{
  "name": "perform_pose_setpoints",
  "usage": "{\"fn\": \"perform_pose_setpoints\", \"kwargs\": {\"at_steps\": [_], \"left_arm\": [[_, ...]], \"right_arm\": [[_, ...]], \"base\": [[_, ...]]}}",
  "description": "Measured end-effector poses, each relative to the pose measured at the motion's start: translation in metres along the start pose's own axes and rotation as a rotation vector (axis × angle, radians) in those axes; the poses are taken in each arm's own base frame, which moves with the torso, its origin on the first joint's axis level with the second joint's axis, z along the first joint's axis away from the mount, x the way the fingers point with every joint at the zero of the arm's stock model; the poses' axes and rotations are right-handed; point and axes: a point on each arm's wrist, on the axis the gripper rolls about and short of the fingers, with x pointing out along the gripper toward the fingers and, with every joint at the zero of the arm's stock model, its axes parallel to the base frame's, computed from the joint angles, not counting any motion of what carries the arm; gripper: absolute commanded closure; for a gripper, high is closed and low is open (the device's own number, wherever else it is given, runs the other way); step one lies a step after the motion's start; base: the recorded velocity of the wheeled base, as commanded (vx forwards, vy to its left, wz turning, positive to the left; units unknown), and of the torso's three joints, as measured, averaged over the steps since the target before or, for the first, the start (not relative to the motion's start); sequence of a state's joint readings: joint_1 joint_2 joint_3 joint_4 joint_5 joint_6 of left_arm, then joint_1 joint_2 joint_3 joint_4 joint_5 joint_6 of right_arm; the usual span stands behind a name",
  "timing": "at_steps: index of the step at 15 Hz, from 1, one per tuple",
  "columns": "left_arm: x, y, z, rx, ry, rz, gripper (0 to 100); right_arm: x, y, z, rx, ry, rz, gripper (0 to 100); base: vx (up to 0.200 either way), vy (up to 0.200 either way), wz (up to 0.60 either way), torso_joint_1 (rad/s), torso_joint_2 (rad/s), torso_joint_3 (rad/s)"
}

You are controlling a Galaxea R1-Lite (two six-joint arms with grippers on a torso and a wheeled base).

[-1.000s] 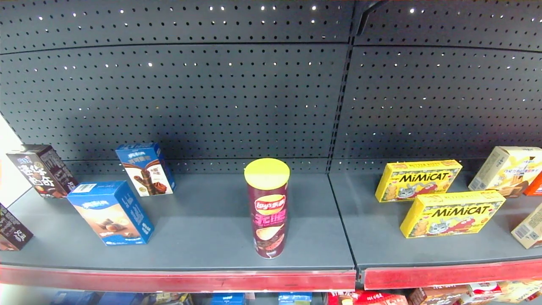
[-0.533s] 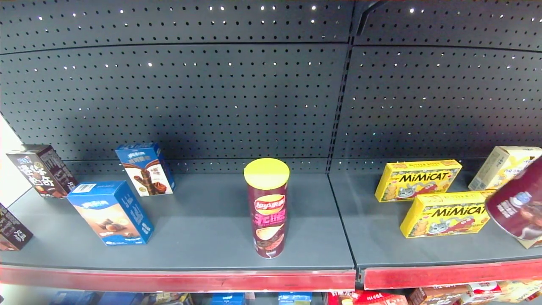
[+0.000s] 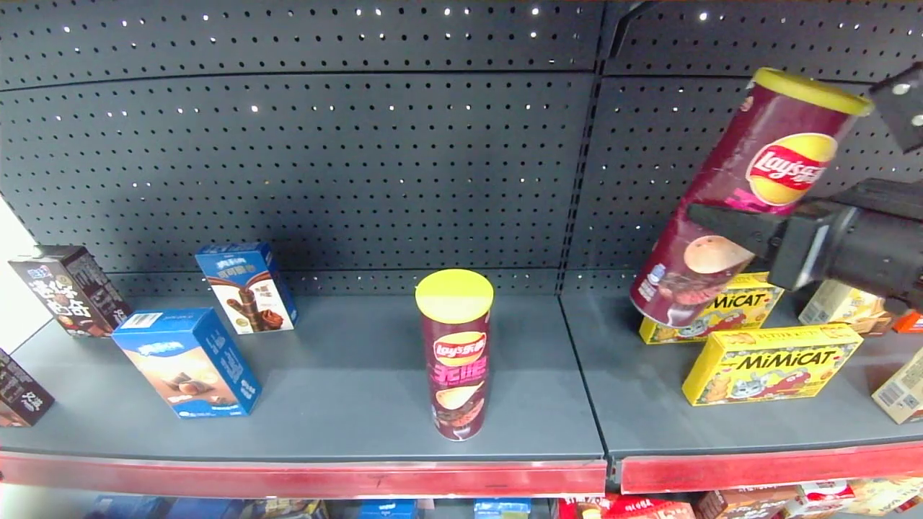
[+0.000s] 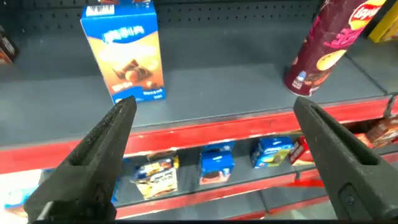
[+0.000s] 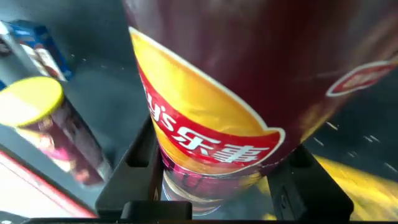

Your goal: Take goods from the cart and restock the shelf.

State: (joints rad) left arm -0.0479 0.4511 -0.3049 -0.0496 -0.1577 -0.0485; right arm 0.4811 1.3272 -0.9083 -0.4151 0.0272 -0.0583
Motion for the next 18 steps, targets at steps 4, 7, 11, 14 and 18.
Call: {"fn": "perform_pose_setpoints", "kwargs": {"at_steps": [4, 7, 11, 14, 18], "left_arm": [[0.001, -0.001, 0.019, 0.047, -0.035, -0.001, 0], [0.002, -0.001, 0.025, 0.057, -0.041, 0.0, 0], [0.006, -0.001, 0.032, 0.098, -0.038, 0.001, 0], [0.008, 0.0, 0.035, 0.101, -0.034, 0.001, 0], [0.009, 0.0, 0.035, 0.101, -0.029, 0.005, 0]], "right_arm": [[0.045, 0.005, -0.021, 0.006, 0.059, 0.119, 100], [0.071, 0.003, -0.026, 0.0, 0.078, 0.132, 100], [0.102, 0.005, -0.034, -0.025, 0.096, 0.143, 100], [0.116, 0.012, -0.049, -0.054, 0.132, 0.18, 100], [0.124, 0.026, -0.062, -0.049, 0.169, 0.227, 100]], "base": [[0.0, 0.0, 0.0, 0.0, 0.0, 0.0], [0.0, 0.0, 0.0, 0.0, 0.0, 0.0], [0.0, 0.0, 0.0, 0.0, 0.0, 0.0], [0.0, 0.0, 0.0, 0.0, 0.0, 0.0], [0.0, 0.0, 0.0, 0.0, 0.0, 0.0]]}}
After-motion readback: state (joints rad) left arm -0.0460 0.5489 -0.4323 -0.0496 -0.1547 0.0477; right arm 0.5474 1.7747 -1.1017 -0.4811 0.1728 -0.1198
